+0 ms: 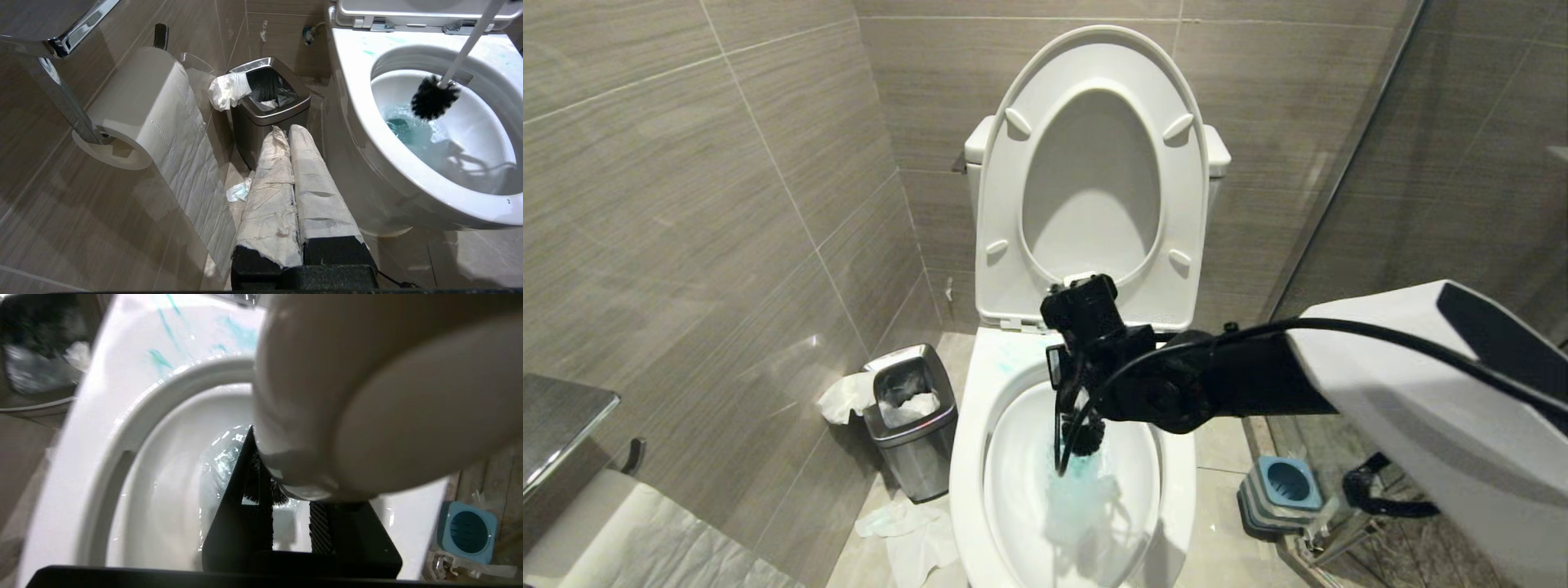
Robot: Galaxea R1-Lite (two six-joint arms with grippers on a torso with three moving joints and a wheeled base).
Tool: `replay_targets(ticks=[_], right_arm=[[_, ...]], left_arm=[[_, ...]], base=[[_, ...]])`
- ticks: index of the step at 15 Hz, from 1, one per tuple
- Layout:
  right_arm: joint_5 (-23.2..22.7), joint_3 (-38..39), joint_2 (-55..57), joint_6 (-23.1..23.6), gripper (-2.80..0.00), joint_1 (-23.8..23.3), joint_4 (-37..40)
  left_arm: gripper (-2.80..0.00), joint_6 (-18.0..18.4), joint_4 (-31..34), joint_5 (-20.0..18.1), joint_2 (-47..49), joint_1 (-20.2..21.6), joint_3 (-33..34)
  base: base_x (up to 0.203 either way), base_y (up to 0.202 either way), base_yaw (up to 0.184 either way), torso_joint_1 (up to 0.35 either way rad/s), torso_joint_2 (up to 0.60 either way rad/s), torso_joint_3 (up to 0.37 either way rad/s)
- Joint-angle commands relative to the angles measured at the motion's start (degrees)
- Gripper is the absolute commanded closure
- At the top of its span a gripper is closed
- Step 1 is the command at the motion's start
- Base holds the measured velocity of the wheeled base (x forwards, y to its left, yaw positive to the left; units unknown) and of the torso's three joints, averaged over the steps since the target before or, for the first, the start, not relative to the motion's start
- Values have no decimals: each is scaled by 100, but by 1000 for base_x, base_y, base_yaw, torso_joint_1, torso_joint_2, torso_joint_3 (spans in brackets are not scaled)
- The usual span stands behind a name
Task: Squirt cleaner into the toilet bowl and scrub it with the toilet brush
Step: Scrub the toilet bowl
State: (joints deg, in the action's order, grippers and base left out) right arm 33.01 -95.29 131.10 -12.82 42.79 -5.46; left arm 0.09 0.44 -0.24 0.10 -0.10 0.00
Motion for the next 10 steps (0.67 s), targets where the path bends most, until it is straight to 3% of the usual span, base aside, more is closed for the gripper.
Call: replay_targets(ticks=[1,5,10], right_arm=[[-2,414,-857,19,0,81,14],[-17,254,-318,6,0,89,-17],[50,-637,912,-22,0,73,-18]], left_arm=[[0,-8,0,-2,-1,1,9],[0,0,0,-2,-1,1,17],[0,0,0,-2,-1,1,9]], base=[[0,0,0,0,0,0],[0,0,0,0,0,0],[0,0,0,0,0,0]])
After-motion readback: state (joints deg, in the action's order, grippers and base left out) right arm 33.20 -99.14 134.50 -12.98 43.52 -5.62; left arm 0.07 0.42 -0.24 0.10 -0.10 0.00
